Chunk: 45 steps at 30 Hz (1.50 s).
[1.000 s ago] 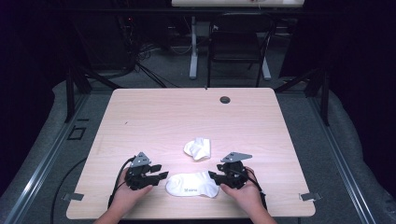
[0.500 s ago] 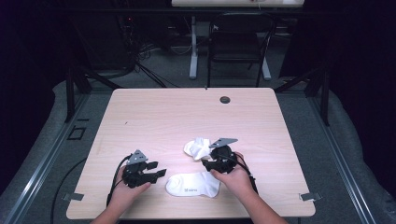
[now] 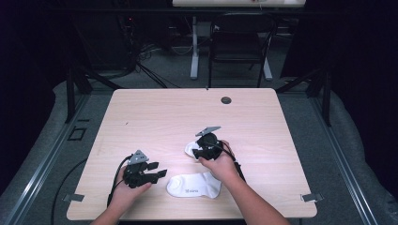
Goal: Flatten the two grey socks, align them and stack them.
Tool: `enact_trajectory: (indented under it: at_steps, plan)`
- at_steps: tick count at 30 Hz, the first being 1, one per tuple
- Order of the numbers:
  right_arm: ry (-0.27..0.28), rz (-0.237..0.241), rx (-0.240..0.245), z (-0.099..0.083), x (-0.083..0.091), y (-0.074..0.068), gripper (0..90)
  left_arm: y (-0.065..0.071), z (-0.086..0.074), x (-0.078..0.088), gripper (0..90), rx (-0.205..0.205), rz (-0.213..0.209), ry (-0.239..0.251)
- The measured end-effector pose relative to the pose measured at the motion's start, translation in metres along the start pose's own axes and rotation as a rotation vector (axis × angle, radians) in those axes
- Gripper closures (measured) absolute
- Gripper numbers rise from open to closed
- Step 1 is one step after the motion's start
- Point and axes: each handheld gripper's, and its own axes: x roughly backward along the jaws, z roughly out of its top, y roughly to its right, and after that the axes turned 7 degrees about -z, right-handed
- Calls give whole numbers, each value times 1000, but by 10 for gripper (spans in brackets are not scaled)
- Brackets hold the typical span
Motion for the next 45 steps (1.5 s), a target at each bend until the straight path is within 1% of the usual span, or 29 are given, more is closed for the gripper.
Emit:
enact_trajectory:
  at_steps: [5,7,10,13,16,19,20,22,24,28,29,30,33,34,35,36,37,39,41,43,45]
  plan:
    - [-18,-3,6,1,-12,-5,542,0,0,0,475,2,-3,0]
    - [-15,-6,6,1,-15,-7,531,0,0,0,476,3,-3,-1]
    - [-16,-20,16,1,-18,-9,515,0,0,-1,475,1,-5,-3]
    - [-24,-38,23,0,-21,-10,523,0,0,-1,476,1,-4,-6]
    - [-44,-52,32,0,-24,-11,581,0,0,-2,476,1,-3,-3]
    - [-61,-52,27,-1,-25,-11,658,0,0,-2,476,-2,-2,-7]
    - [-59,-49,19,-1,-26,-12,680,0,0,-2,476,-1,-3,-6]
    - [-64,-56,27,0,-25,-13,734,0,0,-2,476,-5,-4,-9]
    - [-56,-60,23,0,-24,-15,783,0,0,-2,476,-6,-3,-10]
    - [-55,-59,15,0,-23,-14,849,0,0,-3,476,1,-4,-10]
    - [-56,-49,9,1,-23,-14,861,0,0,-3,476,1,-3,-10]
    - [-62,-53,13,1,-21,-13,869,0,0,-3,477,1,-3,-9]
    - [-55,-43,-3,2,-17,-13,878,0,0,-4,477,2,-3,-11]
    - [-48,-38,-13,2,-16,-13,879,0,0,-4,477,1,-3,-12]
    - [-46,-34,-8,2,-14,-13,880,0,0,-4,476,0,-2,-13]
    - [-39,-30,-19,3,-12,-13,881,0,0,-4,477,0,-2,-13]
    - [-34,-24,-19,3,-11,-13,882,0,0,-4,477,-1,-2,-14]
    - [-14,-10,-41,3,-7,-14,882,0,0,-5,477,-1,-2,-14]
    - [-6,9,-54,4,-3,-14,883,0,0,-5,480,-4,1,-13]
    - [0,18,-53,5,0,-14,883,-1,0,-6,482,-3,0,-14]
    - [9,29,-61,5,4,-15,884,-1,0,-6,485,0,1,-15]
